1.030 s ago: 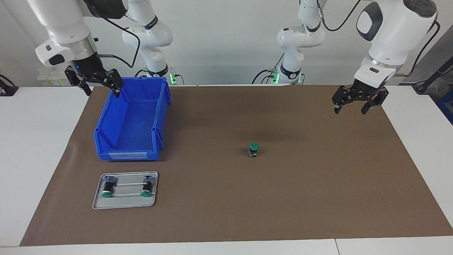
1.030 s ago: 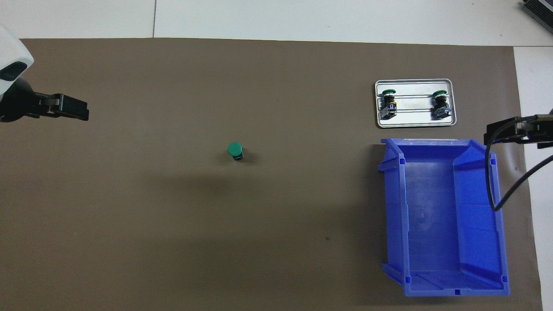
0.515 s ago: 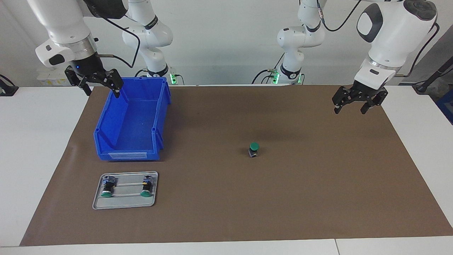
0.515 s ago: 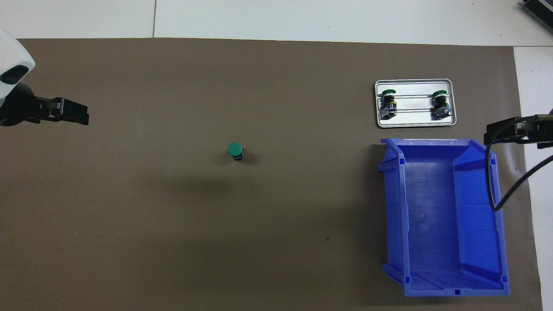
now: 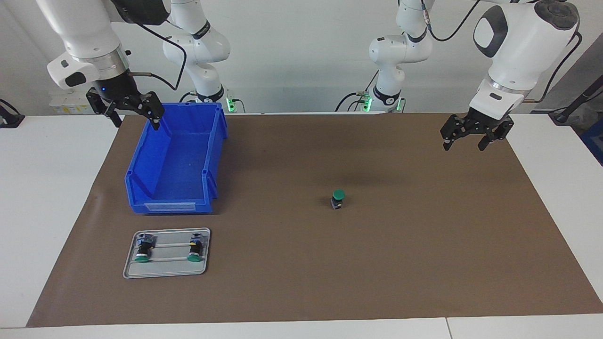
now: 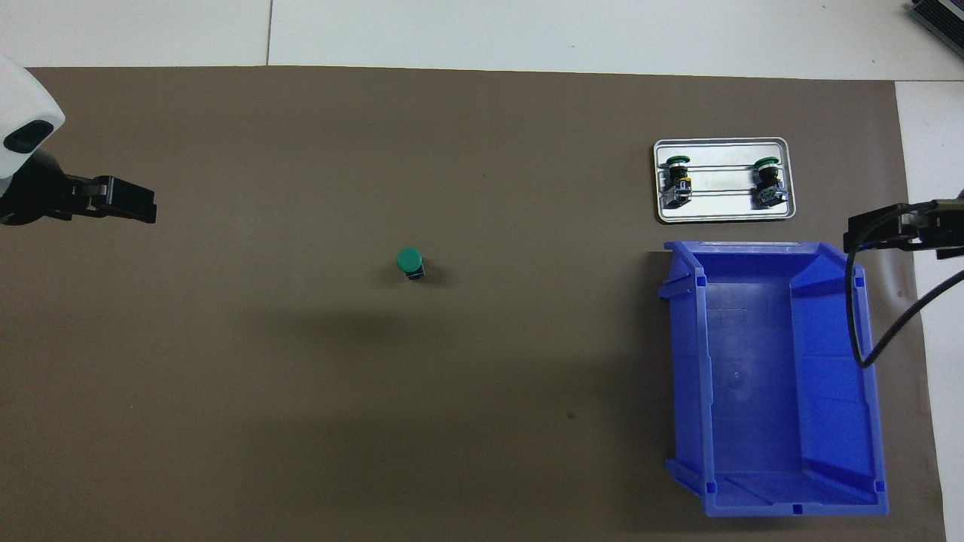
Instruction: Place and press button with both arms
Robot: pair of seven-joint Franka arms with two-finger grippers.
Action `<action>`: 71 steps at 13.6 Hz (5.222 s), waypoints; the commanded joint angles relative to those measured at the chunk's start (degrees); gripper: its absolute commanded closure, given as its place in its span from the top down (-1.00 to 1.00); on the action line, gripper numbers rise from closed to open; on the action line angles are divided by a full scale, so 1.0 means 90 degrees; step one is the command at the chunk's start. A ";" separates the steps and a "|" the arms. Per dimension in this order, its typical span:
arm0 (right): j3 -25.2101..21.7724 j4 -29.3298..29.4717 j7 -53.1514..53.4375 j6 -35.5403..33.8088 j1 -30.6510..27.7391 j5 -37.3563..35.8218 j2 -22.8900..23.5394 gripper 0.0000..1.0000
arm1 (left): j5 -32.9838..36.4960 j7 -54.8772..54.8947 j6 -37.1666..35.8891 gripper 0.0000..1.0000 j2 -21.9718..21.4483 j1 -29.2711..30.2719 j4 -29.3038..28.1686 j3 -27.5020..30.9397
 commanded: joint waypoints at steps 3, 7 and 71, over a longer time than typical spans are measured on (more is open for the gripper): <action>0.0065 -0.0220 -0.0149 0.0031 0.0170 0.0341 -0.0173 1.00 | 0.0117 -0.0074 -0.0004 1.00 -0.0192 0.0043 -0.0201 -0.0034; 0.0075 -0.0776 0.1077 0.0908 0.1086 0.0479 -0.0222 1.00 | 0.0117 -0.0074 -0.0004 1.00 -0.0192 0.0043 -0.0201 -0.0034; 0.0017 -0.4017 -0.0315 0.4639 0.0142 -0.0332 -0.0387 -1.00 | 0.0117 -0.0074 -0.0004 1.00 -0.0192 0.0043 -0.0201 -0.0034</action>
